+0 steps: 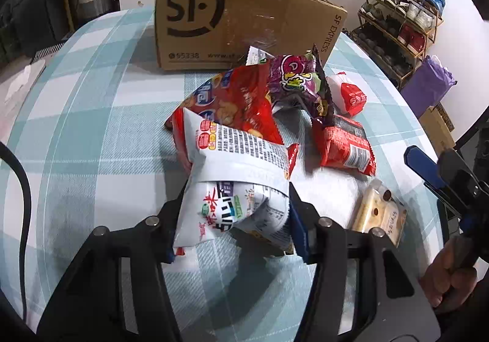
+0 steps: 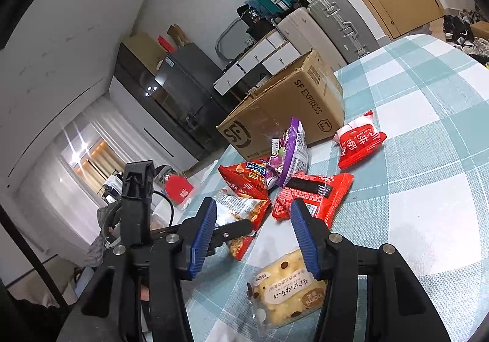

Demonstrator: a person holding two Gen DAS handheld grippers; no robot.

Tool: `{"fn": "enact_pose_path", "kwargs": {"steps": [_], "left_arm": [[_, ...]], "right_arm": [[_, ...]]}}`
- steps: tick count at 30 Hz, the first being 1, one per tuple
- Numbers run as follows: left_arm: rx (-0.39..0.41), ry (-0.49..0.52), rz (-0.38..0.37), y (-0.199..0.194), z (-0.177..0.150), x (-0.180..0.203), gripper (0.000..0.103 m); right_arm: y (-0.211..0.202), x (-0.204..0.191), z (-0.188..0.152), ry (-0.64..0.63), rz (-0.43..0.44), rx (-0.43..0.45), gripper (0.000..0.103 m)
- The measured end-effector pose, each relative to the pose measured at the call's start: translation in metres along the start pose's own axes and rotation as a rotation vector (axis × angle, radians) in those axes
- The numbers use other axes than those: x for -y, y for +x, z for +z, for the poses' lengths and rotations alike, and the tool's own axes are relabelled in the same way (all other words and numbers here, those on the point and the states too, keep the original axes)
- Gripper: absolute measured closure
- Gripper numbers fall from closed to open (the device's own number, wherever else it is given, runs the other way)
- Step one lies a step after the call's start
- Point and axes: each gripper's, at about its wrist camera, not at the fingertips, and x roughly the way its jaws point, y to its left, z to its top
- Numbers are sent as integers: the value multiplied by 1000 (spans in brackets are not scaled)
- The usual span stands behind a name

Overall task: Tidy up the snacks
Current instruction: 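Grasp the white snack bag with the left gripper while the right gripper grasps the cream bun pack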

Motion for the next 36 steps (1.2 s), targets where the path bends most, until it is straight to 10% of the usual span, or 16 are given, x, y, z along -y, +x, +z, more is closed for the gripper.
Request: {"fn": "enact_pose_path", "kwargs": {"steps": [11,36], "left_arm": [[31,-52,-6,-33,-26,-23,53],[112,-91,-48,-86,-70,-58,53]], "right_arm": [[7,1,-1,-4,-54,-49,45],[37,-45,-30,-440,-355,-369,18]]}}
